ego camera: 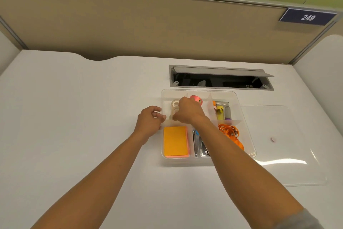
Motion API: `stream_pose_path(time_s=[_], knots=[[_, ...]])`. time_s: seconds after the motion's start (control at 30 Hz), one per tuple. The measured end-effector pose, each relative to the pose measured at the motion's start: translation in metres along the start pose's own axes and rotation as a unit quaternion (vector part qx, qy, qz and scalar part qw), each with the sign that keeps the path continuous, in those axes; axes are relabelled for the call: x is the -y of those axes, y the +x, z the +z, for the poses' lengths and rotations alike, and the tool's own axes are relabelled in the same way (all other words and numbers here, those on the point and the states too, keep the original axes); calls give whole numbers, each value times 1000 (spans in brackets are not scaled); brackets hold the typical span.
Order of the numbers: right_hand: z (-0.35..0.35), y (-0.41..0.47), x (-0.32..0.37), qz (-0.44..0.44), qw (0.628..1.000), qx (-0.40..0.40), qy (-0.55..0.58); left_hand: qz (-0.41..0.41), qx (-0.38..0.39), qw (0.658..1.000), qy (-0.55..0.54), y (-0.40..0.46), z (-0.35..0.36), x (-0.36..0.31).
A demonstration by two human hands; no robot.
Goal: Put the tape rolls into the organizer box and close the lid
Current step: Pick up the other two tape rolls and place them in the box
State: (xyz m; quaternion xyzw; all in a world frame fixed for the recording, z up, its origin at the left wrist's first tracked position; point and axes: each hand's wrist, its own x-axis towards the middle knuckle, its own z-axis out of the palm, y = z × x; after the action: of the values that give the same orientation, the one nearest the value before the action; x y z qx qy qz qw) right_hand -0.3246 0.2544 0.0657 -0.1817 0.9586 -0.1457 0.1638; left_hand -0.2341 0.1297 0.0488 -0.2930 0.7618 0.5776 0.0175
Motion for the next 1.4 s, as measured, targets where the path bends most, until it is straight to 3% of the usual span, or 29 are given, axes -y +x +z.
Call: stream_pose_path(time_s=[0.4, 0.8, 1.03, 1.4], knots=[[-13, 22, 15, 32, 993, 89, -66, -18, 20, 1000, -7, -3, -4, -8], [8, 27, 12, 31, 995, 25, -93, -13, 21, 1000, -4, -2, -5, -7], [14, 33, 15, 40, 994, -70, -76, -6, 17, 1000, 21, -1, -4, -9], [23, 43, 21, 66, 994, -67, -62, -1, 25, 999, 37, -1, -6, -10]])
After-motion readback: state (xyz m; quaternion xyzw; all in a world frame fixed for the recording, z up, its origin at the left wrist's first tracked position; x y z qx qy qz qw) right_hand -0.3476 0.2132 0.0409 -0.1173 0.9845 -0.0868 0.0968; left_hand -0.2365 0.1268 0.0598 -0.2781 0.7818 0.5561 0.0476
